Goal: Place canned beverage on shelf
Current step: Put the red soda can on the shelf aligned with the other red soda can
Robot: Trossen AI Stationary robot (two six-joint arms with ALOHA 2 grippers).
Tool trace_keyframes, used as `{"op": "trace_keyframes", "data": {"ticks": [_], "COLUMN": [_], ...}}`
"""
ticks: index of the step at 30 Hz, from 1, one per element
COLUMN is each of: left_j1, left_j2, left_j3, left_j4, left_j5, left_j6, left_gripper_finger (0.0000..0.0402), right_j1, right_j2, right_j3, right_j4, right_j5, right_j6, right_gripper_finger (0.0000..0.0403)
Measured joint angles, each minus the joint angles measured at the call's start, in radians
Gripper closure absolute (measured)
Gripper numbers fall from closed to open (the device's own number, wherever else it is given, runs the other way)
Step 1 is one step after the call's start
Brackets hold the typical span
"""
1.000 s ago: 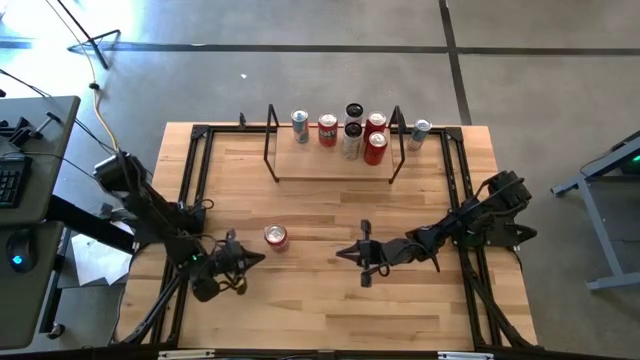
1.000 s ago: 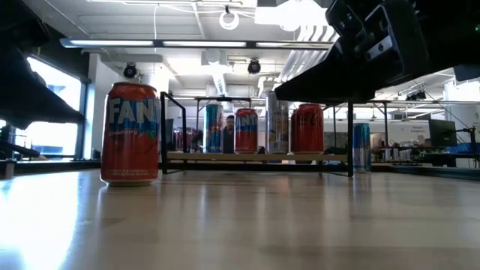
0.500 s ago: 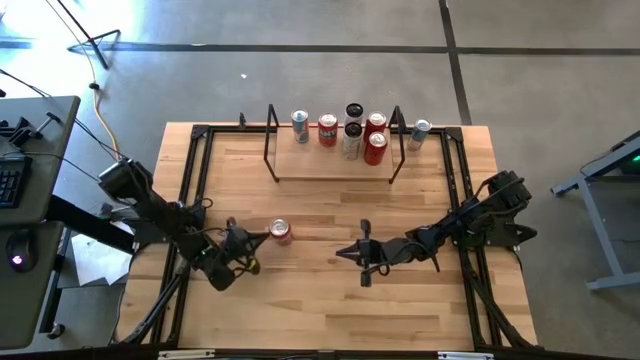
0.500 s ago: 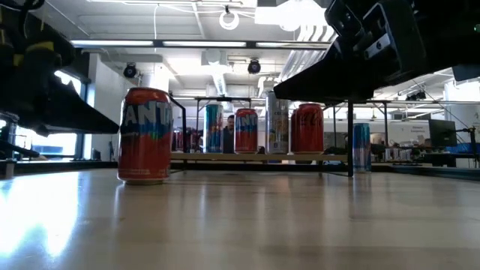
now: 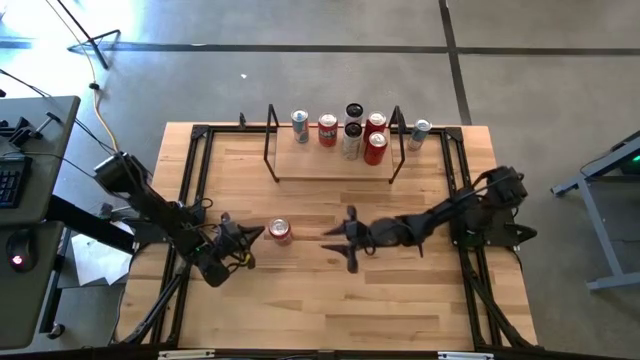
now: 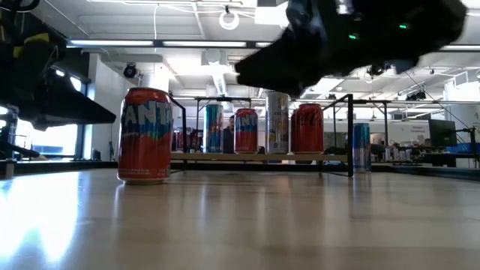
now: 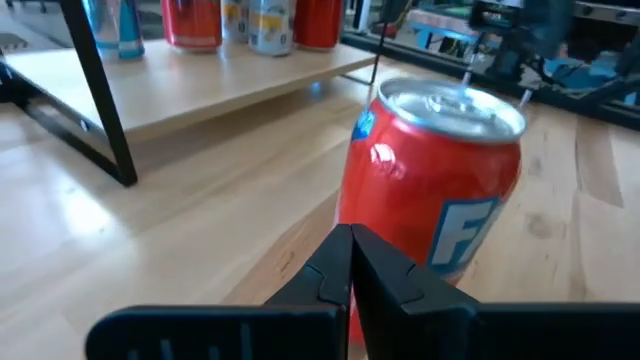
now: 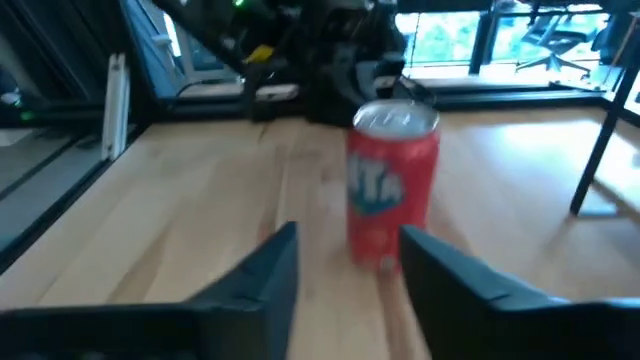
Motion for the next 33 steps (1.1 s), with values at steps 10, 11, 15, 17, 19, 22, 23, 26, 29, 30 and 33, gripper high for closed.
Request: {"op": "trace_keyframes", "data": {"ticks": [10, 11, 15, 17, 19, 22, 23, 26, 29, 30, 33], "left_j1": [-0.006, -0.006, 0.002, 0.009, 0.015, 0.015, 0.015, 0.015, 0.015, 0.015, 0.015], "left_j2": [-0.027, -0.027, -0.027, -0.027, -0.027, -0.027, -0.027, -0.027, -0.027, -0.027, -0.027], "left_j3": [0.000, 0.000, 0.000, 0.000, 0.000, 0.000, 0.000, 0.000, 0.000, 0.000, 0.000], "left_j4": [-0.001, -0.001, -0.002, -0.001, -0.002, -0.001, -0.001, 0.000, 0.001, 0.001, 0.005], "left_j5": [-0.041, -0.042, -0.043, -0.042, -0.039, -0.036, -0.036, -0.030, -0.029, -0.029, -0.029], "left_j6": [0.051, 0.051, 0.053, 0.061, 0.061, 0.064, 0.066, 0.069, 0.069, 0.069, 0.069], "left_gripper_finger": [0.0401, 0.0401, 0.0401, 0.0401, 0.0401, 0.0401, 0.0401, 0.0401, 0.0401, 0.0401, 0.0401], "right_j1": [-0.129, -0.137, -0.164, -0.175, -0.186, -0.200, -0.203, -0.212, -0.213, -0.213, -0.213], "right_j2": [0.080, 0.100, 0.179, 0.214, 0.249, 0.300, 0.315, 0.347, 0.358, 0.359, 0.359], "right_j3": [0.231, 0.258, 0.360, 0.402, 0.443, 0.491, 0.506, 0.535, 0.547, 0.549, 0.549], "right_j4": [-0.140, -0.151, -0.215, -0.231, -0.228, -0.230, -0.230, -0.228, -0.232, -0.233, -0.233], "right_j5": [-0.168, -0.174, -0.187, -0.193, -0.228, -0.265, -0.269, -0.272, -0.272, -0.272, -0.272], "right_j6": [-0.119, -0.125, -0.142, -0.141, -0.140, -0.121, -0.115, -0.112, -0.103, -0.103, -0.110], "right_gripper_finger": [0.0115, 0.0113, 0.0112, 0.0112, 0.0112, 0.0112, 0.0112, 0.0112, 0.0112, 0.0112, 0.0112]}}
